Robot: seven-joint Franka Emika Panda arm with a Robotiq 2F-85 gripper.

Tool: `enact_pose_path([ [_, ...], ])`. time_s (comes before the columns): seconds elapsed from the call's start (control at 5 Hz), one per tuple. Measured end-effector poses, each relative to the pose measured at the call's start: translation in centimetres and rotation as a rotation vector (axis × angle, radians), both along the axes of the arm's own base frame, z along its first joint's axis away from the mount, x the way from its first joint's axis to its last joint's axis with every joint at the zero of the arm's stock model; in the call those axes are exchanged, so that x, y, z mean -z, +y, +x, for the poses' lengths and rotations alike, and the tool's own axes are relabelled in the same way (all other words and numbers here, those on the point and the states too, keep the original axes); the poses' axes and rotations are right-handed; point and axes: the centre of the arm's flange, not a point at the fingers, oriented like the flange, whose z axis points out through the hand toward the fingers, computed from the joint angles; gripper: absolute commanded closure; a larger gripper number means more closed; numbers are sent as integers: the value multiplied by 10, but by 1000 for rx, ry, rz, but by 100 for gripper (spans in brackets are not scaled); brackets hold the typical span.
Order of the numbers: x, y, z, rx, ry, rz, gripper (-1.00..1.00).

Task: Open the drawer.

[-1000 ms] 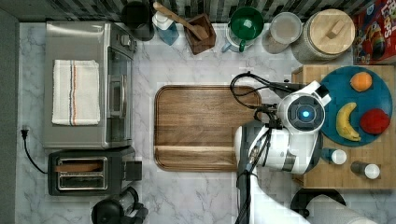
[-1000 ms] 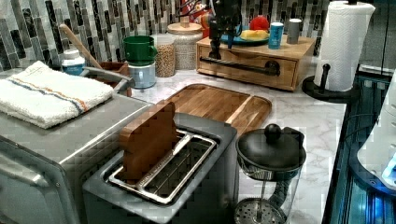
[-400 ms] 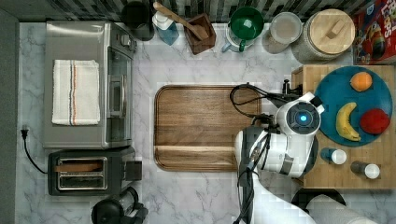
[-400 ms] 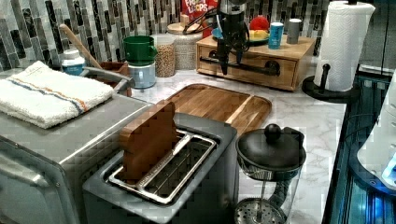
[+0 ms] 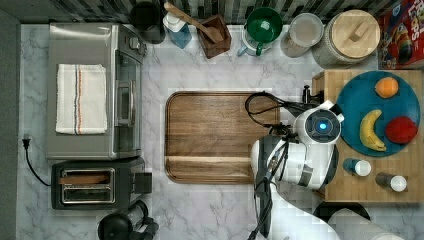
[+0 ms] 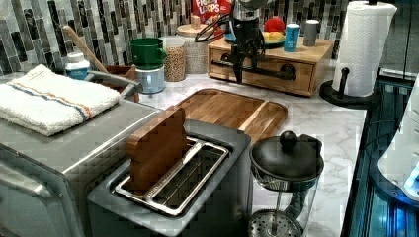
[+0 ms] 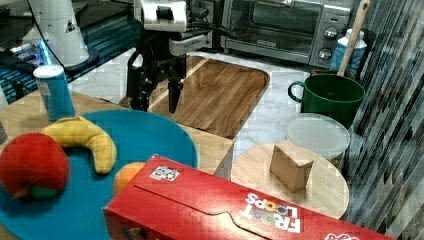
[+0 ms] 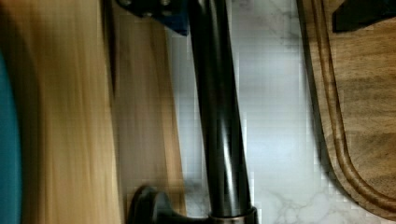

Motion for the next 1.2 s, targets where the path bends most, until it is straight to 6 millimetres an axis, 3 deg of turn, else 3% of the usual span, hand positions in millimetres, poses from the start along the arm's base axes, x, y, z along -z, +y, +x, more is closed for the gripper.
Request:
enact_pose_path([
  [0.8,-1,-7,5,100,-34,60,-100],
  [1.0,2,8,9,75,-13,73,-100],
  [1.2,2,36,20,100,-48,79,-100],
])
